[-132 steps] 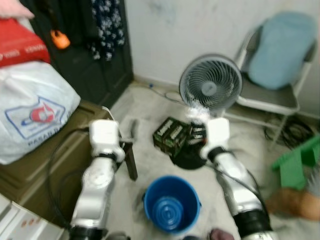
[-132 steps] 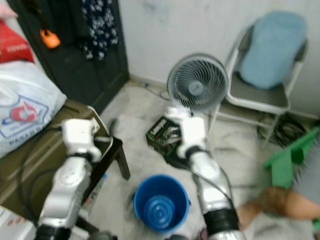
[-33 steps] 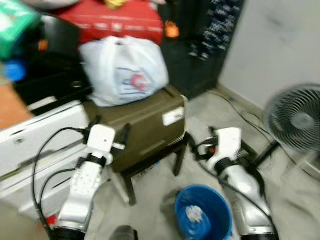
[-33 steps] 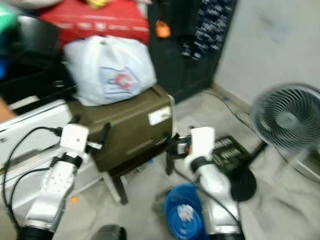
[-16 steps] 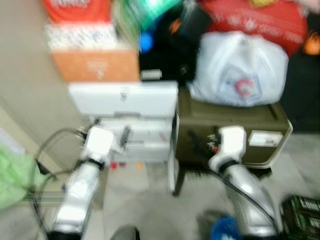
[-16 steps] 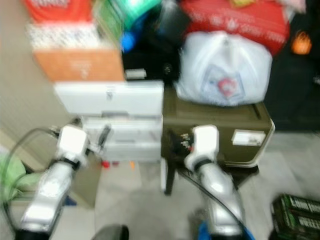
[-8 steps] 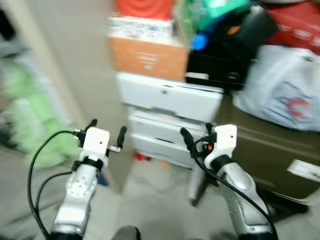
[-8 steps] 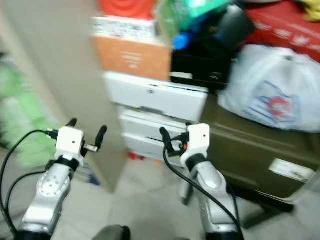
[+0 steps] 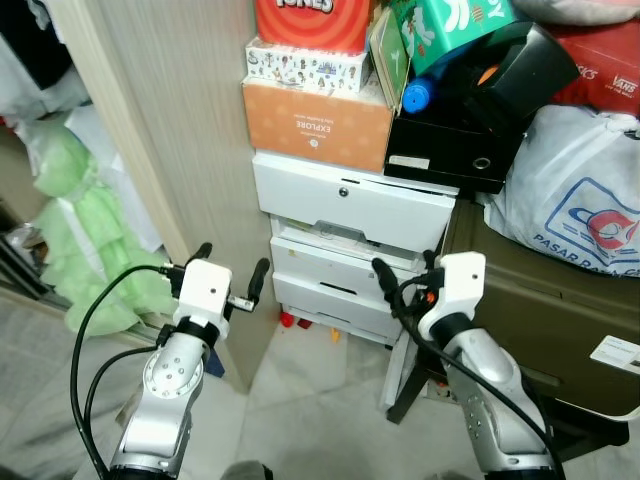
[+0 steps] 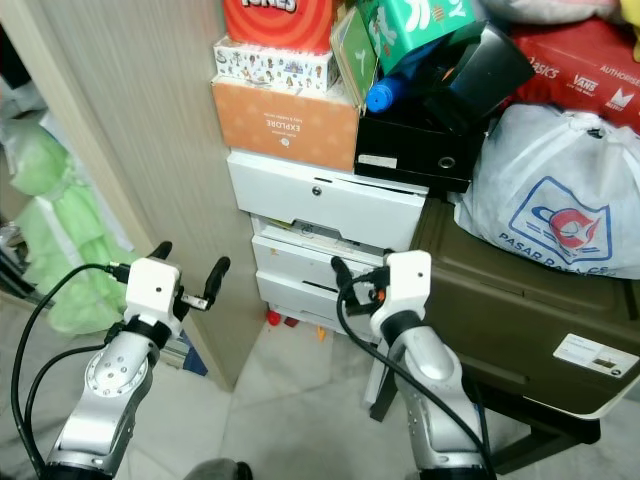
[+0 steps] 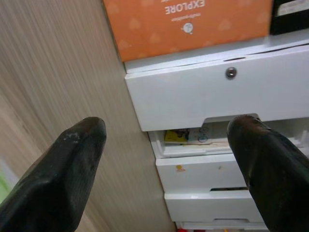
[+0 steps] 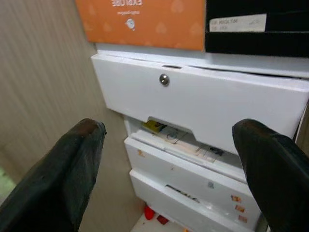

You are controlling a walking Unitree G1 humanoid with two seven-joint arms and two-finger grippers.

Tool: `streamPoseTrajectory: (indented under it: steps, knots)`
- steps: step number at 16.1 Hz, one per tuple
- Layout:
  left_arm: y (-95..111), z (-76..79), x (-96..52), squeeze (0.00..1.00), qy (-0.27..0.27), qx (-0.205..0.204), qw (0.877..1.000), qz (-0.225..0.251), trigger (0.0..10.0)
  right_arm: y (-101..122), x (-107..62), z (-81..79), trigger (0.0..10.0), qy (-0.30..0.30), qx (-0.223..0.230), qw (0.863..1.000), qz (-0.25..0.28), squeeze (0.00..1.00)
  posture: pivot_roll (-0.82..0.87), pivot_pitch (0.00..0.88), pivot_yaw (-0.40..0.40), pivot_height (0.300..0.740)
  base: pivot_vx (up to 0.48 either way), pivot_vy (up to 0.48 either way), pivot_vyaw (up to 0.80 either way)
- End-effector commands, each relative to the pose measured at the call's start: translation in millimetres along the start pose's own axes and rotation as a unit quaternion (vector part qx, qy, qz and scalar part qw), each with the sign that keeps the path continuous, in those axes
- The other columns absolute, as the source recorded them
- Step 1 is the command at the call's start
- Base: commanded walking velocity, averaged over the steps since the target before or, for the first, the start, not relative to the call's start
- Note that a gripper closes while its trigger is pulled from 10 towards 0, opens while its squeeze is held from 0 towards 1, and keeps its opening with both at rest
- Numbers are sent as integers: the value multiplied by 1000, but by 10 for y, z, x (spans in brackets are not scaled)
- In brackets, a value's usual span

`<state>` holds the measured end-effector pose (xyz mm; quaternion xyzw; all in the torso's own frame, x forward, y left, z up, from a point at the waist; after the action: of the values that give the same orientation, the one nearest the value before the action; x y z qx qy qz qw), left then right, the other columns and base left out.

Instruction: Clean up the room

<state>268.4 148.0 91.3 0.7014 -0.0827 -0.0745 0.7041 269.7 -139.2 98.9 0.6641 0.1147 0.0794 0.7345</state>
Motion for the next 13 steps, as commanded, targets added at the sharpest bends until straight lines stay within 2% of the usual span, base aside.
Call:
streamPoseTrajectory:
  steps: [1, 7, 8, 10, 13]
  knots:
    - [45, -5, 9, 0, -2, 1, 1000, 9, 10000, 30, 25, 15, 10000, -1, 1, 1000, 5, 0, -37, 39, 0, 740, 319, 0, 0]
    - [34, 2, 0, 0, -3, -2, 1000, 5, 10000, 21, 25, -17, 10000, 6, 2, 1000, 3, 0, -35, 38, -2, 740, 313, 0, 0]
    - [49, -10, -6, 0, 7, -3, 1000, 14, 10000, 44, 35, -18, 10000, 7, 3, 1000, 6, 0, -35, 38, -1, 740, 0, 0, 0]
    - [28, -7, -13, 0, 12, -3, 1000, 6, 10000, 53, 35, -42, 10000, 20, -16, 1000, 9, 0, -35, 38, -1, 740, 0, 0, 653]
    - [19, 21, -32, 0, 8, -4, 1000, 4, 10000, 18, 12, -44, 10000, 16, -9, 1000, 4, 0, -36, 35, 3, 740, 0, 0, 800]
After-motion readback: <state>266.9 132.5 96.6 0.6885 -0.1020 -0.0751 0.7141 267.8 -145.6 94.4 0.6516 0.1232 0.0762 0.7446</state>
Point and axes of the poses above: a point about 5 cm out from each wrist's last joint towards the gripper, its own x axis pointing out of the wrist towards the gripper, its own y axis along the axis of the wrist's last joint, z = x × y, the point moved 1 cm from there along x, pointing out of the wrist towards the gripper, and after that the axes turned 12 degrees about -x, right-handed, at the moved point
